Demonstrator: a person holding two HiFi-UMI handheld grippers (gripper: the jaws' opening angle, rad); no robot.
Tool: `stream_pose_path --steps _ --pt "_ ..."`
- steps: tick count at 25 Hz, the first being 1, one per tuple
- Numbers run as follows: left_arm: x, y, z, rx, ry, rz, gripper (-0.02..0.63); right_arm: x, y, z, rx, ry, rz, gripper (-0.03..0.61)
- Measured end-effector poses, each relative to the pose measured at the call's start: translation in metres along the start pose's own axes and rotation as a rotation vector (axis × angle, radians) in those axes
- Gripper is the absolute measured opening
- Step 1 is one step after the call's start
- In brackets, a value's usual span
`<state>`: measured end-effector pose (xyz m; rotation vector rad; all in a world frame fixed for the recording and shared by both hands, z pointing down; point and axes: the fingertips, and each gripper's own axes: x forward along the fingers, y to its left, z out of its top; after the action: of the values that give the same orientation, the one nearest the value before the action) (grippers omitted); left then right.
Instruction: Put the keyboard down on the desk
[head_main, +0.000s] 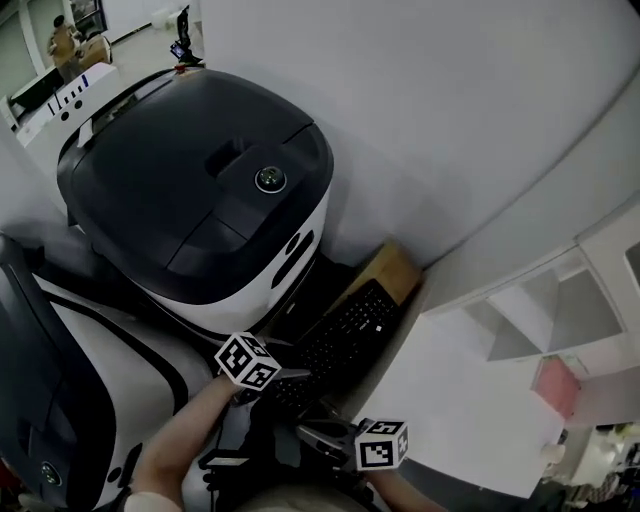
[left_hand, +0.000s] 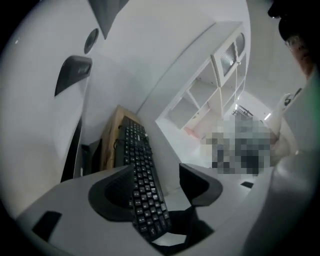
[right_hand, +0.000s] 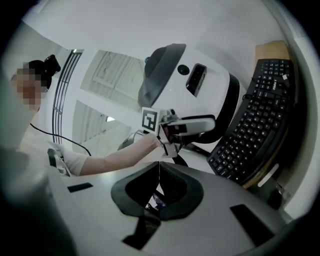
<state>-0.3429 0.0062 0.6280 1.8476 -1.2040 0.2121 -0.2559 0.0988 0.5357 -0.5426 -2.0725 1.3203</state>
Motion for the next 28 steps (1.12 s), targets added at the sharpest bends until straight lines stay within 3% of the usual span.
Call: stream_pose_path --steps 4,10,14,17,22,23,25,28 --pt "0.020 0.037 -0.013 0.006 0.026 0.076 0.312 0.015 -0.004 -0.026 0.022 0.039 -0.057 0.023" --pt "0.051 0.059 -0.033 0.002 0.165 0.047 0.327 0.013 -0.030 -0.036 0.055 -0.008 -0.197 0.023" --pt "0.064 0.067 -0.043 -0.022 0.213 0.046 0.327 0.009 -0.064 -0.039 0.119 -0.071 -0.342 0.023" --pt "0.073 0.073 -0.046 -0.032 0.242 0.063 0.327 0.006 -0.081 -0.037 0.144 -0.102 -0.399 0.023" --pt "0.078 0.084 -0.057 -0.153 0.244 0.061 0.322 -0.002 -0.116 -0.018 0.167 -0.160 -0.476 0.028" --pt "0.078 0.085 -0.058 -0.175 0.237 0.056 0.322 -0.004 -0.122 -0.014 0.158 -0.163 -0.490 0.057" --pt "0.077 0.087 -0.058 -0.188 0.229 0.055 0.307 -0.005 -0.136 -0.009 0.174 -0.172 -0.507 0.194" --pt "0.075 0.087 -0.059 -0.201 0.224 0.061 0.284 0.003 -0.160 -0.010 0.232 -0.175 -0.530 0.271"
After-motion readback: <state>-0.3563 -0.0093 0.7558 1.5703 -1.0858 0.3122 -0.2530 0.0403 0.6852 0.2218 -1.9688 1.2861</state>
